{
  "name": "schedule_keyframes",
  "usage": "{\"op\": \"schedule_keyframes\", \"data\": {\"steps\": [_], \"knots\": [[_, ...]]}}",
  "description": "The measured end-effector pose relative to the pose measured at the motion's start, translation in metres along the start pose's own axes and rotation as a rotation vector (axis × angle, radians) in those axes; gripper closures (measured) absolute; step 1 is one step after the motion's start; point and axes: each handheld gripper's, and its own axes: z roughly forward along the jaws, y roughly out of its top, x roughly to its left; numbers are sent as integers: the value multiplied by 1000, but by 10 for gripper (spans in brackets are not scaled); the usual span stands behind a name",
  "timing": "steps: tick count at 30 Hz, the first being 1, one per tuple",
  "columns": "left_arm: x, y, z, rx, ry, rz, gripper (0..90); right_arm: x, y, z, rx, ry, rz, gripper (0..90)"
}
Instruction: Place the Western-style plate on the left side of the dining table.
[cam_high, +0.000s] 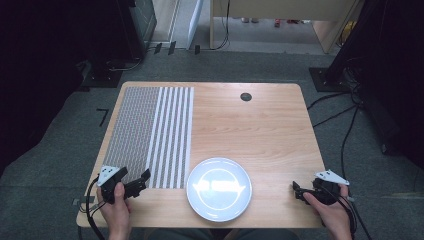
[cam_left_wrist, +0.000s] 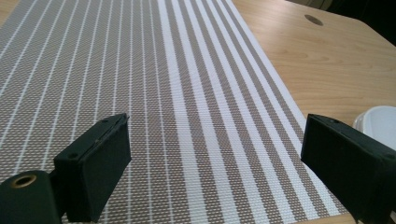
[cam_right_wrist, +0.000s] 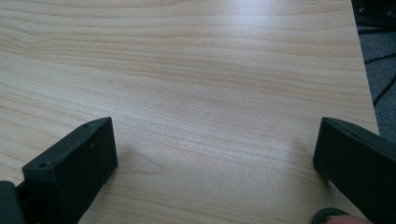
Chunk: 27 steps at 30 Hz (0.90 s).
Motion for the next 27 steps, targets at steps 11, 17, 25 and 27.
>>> {"op": "schedule_keyframes", "data": {"steps": [11, 17, 25, 27], "knots": [[-18, -5, 7, 30, -43, 48, 84, 3, 3, -1, -9, 3, 30, 56], [-32, -8, 13, 50, -72, 82, 84, 16, 10, -8, -67, 16, 34, 75], [-45, -11, 16, 69, -104, 113, 84, 38, 16, -12, -102, 63, 18, 74], [-47, -12, 17, 73, -114, 115, 84, 48, 19, -13, -114, 79, 19, 74]]}}
